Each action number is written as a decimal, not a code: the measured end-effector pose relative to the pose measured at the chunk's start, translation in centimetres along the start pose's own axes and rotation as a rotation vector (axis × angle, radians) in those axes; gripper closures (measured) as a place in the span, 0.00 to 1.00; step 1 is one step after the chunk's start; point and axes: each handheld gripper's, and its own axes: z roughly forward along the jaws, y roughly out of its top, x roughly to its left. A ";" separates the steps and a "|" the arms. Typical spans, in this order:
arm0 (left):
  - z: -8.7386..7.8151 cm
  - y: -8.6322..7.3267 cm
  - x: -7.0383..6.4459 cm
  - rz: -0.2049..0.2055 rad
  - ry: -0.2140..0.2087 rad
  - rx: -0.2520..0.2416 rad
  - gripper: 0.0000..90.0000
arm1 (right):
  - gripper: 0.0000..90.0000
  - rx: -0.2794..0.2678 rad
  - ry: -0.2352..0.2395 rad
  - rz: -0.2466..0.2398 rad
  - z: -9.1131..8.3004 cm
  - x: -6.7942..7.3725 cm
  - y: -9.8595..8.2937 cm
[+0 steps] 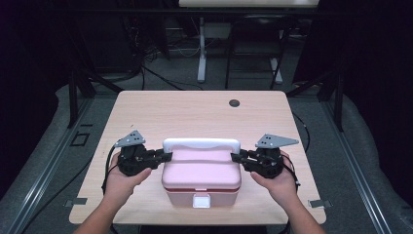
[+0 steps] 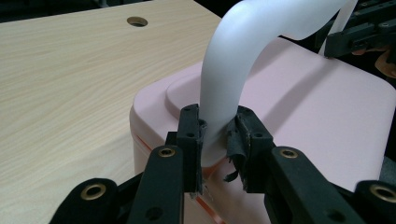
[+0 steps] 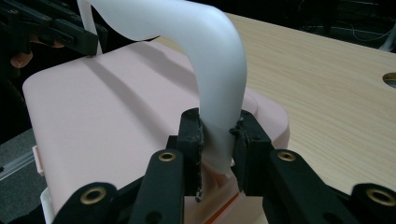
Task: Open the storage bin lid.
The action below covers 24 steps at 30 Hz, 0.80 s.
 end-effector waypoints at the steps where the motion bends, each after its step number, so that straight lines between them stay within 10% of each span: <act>1: -0.1 0.1 0.0 0.005 -0.001 0.002 0.82 | 0.83 -0.001 0.000 0.004 0.0 0.0 0.1; 24: -2.1 0.6 0.3 -0.007 0.012 -0.041 0.81 | 0.83 -0.010 0.025 0.038 -0.3 -0.4 1.5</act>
